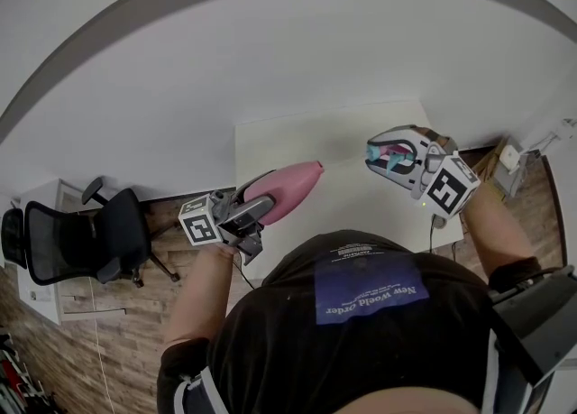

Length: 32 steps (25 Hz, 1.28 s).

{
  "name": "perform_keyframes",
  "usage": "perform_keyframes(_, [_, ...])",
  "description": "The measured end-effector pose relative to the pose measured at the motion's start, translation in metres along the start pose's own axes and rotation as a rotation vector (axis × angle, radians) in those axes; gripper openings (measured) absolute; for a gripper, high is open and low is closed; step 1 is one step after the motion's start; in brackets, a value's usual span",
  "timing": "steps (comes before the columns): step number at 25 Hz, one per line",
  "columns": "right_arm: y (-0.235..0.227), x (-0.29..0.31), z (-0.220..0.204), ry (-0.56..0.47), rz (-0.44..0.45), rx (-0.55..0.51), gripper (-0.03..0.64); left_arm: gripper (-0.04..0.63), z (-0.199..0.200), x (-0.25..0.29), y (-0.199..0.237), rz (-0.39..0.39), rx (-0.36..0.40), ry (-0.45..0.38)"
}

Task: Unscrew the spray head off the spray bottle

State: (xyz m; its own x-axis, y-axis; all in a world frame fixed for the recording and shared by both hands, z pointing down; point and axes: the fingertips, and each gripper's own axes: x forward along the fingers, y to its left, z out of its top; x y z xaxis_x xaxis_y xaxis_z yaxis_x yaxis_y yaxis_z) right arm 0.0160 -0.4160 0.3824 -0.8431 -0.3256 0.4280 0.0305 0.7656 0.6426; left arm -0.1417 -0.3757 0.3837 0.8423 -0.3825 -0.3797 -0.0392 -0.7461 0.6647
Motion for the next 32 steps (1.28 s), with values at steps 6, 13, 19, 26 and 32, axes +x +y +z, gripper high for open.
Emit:
perform_keyframes(6, [-0.007,-0.003,-0.018,-0.057,-0.011,0.238,0.127,0.455,0.019,-0.024,0.000,0.038,0.026,-0.105])
perform_keyframes(13, [-0.012,0.000,-0.033,-0.167,-0.038,0.583,0.127,0.455,0.032,-0.040,0.003,0.064,0.053,-0.214])
perform_keyframes(19, [-0.034,0.001,-0.041,-0.342,-0.073,0.970,0.127,0.456,0.062,-0.050,0.004,0.054,0.086,-0.367])
perform_keyframes(26, [-0.046,-0.001,-0.042,-0.528,-0.062,1.248,0.127,0.456,0.075,-0.054,-0.003,0.048,0.102,-0.474])
perform_keyframes(32, [-0.051,-0.006,-0.043,-0.631,-0.071,1.321,0.127,0.456,0.077,-0.063,-0.007,0.018,0.076,-0.541])
